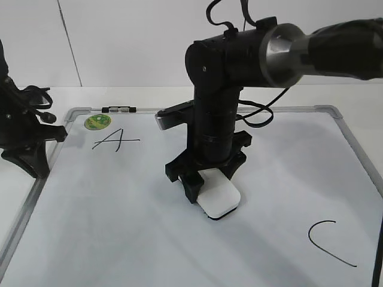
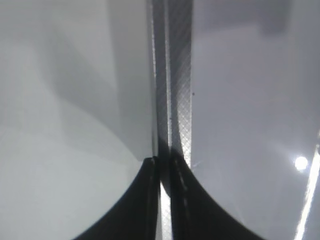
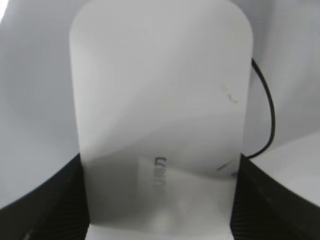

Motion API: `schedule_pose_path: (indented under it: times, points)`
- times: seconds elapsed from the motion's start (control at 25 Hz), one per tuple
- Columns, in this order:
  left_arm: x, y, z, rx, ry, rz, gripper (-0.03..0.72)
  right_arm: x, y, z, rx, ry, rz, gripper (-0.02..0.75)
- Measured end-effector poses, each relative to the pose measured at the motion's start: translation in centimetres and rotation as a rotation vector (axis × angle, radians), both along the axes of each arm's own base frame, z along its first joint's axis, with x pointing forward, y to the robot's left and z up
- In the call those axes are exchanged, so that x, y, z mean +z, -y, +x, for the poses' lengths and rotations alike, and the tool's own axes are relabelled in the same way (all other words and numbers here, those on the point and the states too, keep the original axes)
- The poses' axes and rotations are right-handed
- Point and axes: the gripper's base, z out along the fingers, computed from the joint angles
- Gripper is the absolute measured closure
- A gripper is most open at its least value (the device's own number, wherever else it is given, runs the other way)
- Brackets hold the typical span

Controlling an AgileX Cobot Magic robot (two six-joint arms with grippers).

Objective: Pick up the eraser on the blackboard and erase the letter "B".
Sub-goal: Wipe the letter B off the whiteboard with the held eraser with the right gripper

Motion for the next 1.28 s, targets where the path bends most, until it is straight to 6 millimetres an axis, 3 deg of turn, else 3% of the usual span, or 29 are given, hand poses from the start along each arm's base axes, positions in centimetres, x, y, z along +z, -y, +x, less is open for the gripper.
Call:
schedule_pose_path:
  times: [0.24,0.56,0.68,0.96,1.28]
  points:
    - [0.0,0.0,0.0,0.000,-0.001,0.000,0.666,0.0,1.9,1.5,-0.095,-0.024,0.054,0.176]
    - [0.0,0.0,0.0,0.000,-0.001,0.000,0.666,0.0,8.6,5.1,-0.242,0.009,0.024,0.177]
    - [0.0,0.0,0.0,0.000,-0.001,0.000,0.666,0.0,8.7,5.1,-0.240,0.008,0.013,0.177]
    - [0.0,0.0,0.0,-0.001,-0.003,0.002,0.666,0.0,5.7,3.7,-0.107,0.059,-0.068,0.177]
    - [0.0,0.0,0.0,-0.003,-0.003,0.003,0.666,-0.1,-1.2,-0.7,0.065,0.001,0.009,0.177]
